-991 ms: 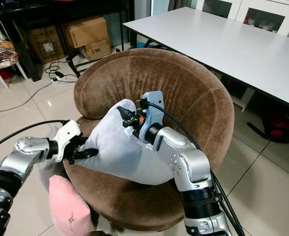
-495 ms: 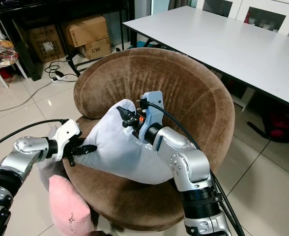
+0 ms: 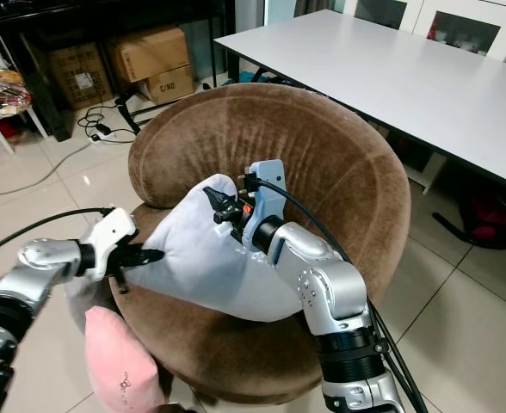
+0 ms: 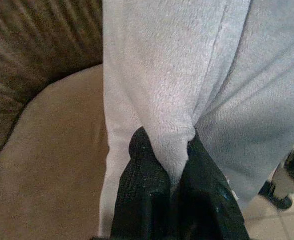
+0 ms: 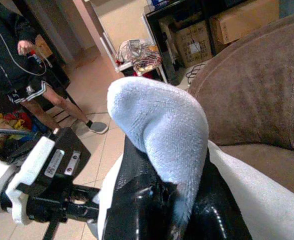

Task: Move the pillow to the sofa from floor

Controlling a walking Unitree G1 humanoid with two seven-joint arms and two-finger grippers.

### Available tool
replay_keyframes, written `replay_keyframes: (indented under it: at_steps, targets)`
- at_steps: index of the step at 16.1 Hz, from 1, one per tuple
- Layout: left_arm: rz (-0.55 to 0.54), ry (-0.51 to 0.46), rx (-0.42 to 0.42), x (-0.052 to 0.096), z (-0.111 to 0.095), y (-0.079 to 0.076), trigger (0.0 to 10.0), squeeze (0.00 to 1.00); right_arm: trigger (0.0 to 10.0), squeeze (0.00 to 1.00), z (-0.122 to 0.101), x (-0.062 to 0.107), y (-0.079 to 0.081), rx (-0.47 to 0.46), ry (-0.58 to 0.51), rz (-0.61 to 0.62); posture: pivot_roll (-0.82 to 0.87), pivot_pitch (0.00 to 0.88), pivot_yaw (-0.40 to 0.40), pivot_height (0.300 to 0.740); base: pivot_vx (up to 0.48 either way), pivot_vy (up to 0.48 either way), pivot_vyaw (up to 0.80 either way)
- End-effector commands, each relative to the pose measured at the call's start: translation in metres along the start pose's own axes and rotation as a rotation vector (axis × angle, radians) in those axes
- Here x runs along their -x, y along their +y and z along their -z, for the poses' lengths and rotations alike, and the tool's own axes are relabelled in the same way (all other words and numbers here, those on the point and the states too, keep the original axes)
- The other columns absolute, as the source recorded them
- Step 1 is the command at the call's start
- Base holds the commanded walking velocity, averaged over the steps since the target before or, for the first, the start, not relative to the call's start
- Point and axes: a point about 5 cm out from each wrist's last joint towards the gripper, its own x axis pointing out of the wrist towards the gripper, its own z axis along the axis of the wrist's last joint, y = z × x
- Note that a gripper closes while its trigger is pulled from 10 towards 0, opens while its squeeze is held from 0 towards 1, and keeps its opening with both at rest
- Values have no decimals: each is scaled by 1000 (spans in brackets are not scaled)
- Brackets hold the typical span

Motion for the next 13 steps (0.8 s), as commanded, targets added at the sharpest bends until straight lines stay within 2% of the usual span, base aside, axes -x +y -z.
replay_keyframes:
  at_steps: [1, 3, 5, 6, 8, 11, 13]
  targets:
    - [10, 107, -66, 22, 9, 8, 0, 0, 10000, 0, -22, 1, 7, 37, -92, -40, -30, 0, 62, 740, 0, 0, 0]
    - [-26, 138, -152, 59, -9, 29, 0, 0, 10000, 0, -22, 5, 2, 55, -82, -36, -29, 0, 63, 740, 0, 0, 0]
    - [-106, 126, -255, 93, -43, 49, 0, 0, 10000, 0, -23, 8, -7, 68, -66, -12, -16, 0, 53, 740, 0, 0, 0]
    - [-123, 126, -274, 98, -48, 52, 0, 0, 10000, 0, -23, 8, -8, 71, -62, -8, -16, 0, 53, 740, 0, 0, 0]
    - [-203, 175, -371, 112, -61, 62, 0, 0, 10000, 0, -19, 7, -10, 84, -36, -13, -5, 0, 46, 740, 0, 0, 0]
    - [-191, 200, -391, 100, -51, 53, 0, 0, 10000, 0, 0, 5, -8, 107, 36, -13, -5, 0, 46, 740, 0, 0, 0]
    - [-198, 190, -362, 85, -41, 47, 0, 0, 10000, 0, 14, 4, -16, 151, 93, 77, -10, 0, 51, 740, 0, 0, 0]
